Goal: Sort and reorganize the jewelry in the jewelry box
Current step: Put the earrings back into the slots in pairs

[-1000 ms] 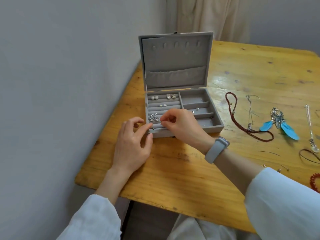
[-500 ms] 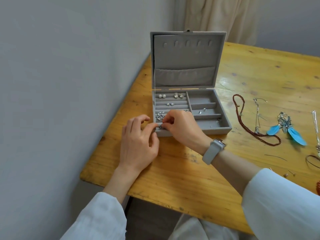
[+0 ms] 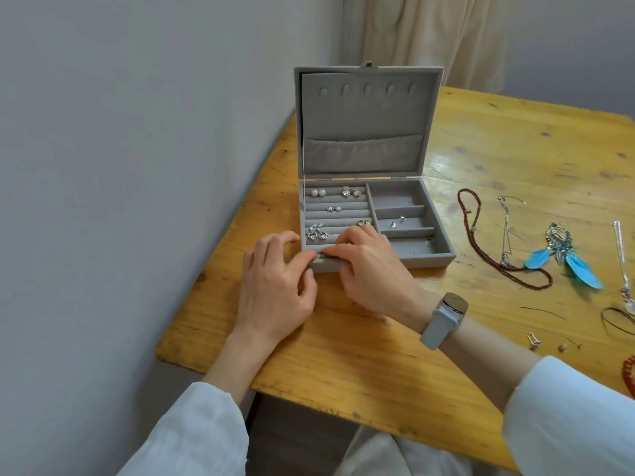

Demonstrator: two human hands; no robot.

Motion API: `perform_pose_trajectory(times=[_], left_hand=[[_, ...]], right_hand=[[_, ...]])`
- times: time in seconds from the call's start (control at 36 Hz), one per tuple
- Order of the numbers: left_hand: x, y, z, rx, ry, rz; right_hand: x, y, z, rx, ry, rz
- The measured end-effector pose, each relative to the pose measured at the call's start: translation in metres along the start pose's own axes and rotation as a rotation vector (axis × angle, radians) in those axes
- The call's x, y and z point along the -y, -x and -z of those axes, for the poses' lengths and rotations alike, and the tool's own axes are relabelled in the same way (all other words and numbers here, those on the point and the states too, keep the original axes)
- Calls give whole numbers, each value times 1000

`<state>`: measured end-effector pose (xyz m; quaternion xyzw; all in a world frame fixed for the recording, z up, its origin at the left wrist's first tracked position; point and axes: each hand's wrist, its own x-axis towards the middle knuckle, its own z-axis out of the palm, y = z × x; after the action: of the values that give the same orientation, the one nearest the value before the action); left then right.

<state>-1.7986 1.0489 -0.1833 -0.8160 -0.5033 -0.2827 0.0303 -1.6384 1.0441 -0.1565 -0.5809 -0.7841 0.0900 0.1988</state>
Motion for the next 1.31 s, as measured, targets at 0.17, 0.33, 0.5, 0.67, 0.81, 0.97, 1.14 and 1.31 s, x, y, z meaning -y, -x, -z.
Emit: perform_pose_trajectory(times=[0.17,0.33,0.5,0.67,0.81,0.97,1.14,1.31], left_hand=[[1,-1,-1,11,8,6],[0,0,-1,8,-11,-1],[-1,-1,-1,1,-17,1],[0,-1,-1,-8,-17,1],[0,0,-1,-10,-9,0],[-3,2,2,-39,55,18],[-43,7,1,-101,170,-38],[-116,11,-14,19,370,-124]], right_hand=[[-1,2,1,-11,-1,-8],[-4,5,-2,-39,-1,-44],[-1,4,-5,-59,19,3],[-1,3,-8,-60,32,15],[-3,7,-6,-53,-9,8],[-9,25,7,-164,-119,-3],[-40,60,35,-256,-168,-52],[-76,111,68,-280,-177,-211]])
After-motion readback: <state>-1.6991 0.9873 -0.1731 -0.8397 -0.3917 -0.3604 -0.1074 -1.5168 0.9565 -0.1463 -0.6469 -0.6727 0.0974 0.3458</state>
